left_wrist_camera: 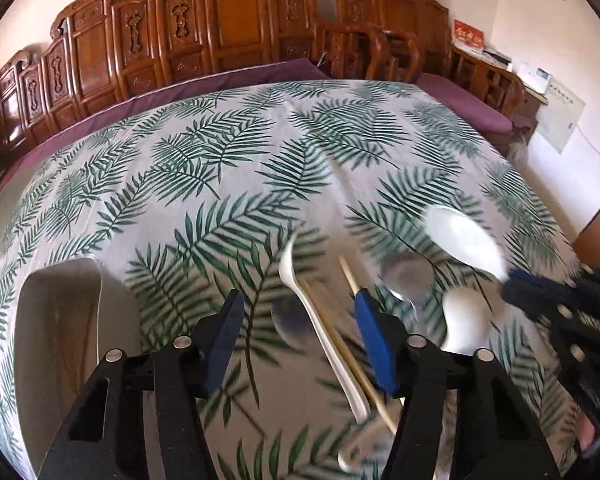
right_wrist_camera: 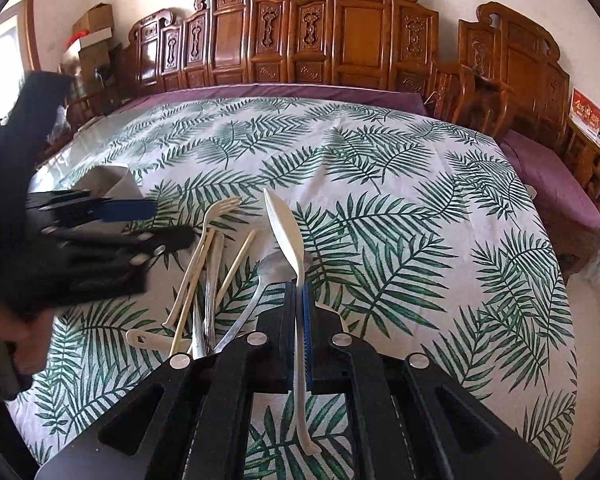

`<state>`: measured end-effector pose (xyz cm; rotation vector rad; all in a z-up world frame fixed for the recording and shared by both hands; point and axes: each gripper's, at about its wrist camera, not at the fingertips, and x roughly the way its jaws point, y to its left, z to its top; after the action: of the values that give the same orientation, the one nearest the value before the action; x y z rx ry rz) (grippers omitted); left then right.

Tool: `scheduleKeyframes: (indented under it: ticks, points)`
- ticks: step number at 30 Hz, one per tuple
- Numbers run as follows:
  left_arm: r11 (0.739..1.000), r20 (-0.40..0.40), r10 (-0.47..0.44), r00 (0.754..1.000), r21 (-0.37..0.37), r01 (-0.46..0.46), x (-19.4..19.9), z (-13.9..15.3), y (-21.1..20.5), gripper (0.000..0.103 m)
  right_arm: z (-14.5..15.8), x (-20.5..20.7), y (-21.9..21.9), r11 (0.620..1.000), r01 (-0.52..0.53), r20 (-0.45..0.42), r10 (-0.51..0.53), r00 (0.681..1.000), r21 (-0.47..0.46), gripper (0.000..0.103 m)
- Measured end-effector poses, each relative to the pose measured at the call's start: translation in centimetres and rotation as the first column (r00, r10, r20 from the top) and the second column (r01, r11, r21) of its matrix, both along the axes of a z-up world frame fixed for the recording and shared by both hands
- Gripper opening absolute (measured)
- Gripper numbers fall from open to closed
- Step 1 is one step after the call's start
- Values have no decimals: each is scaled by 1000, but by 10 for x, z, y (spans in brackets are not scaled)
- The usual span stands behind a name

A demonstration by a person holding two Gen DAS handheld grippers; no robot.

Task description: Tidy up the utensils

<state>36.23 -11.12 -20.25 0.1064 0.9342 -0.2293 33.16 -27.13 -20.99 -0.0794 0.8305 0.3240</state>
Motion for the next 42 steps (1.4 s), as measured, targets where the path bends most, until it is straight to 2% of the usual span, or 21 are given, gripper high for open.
scheduleKeyframes:
  ticks: [1,6,8,12,13,14,19,24,30,42]
  points:
    - [1000,-9,12,1000,1,-12,7,-2,0,45,1,0,-2,1000,4,0,-4,1000,11,4]
    - [998,-51,44,998,36,-42,32,-19,-5,33,3,-1,-7,1000,8,-1,-8,1000,29,4]
    - [998,-75,53,996,40,-51,38,-26,-5,23,3,-2,-7,999,9,-1,-9,1000,31,4]
    - [996,-69,73,995,53,-70,39,-28,-4,20,4,-3,-5,999,0,1,0,1000,34,4]
    - [996,-69,71,995,51,-67,39,-28,-3,10,4,-3,-4,999,-2,0,2,1000,34,4]
    - [997,-72,65,995,48,-62,39,-28,-4,6,4,-3,-3,999,-4,-1,4,1000,32,4]
    - [998,-58,53,997,48,-51,36,-21,-1,3,2,-2,5,1000,-19,-1,19,1000,19,4]
    - [999,-51,41,998,12,-40,24,-4,10,2,4,-3,11,999,-23,-1,23,1000,29,4]
    - [1000,-3,11,1000,-10,-11,-5,27,26,2,15,-16,28,998,-57,24,57,998,34,4]
    - [1000,99,-9,995,8,9,-50,72,69,3,26,-36,67,988,-142,44,140,989,52,4]
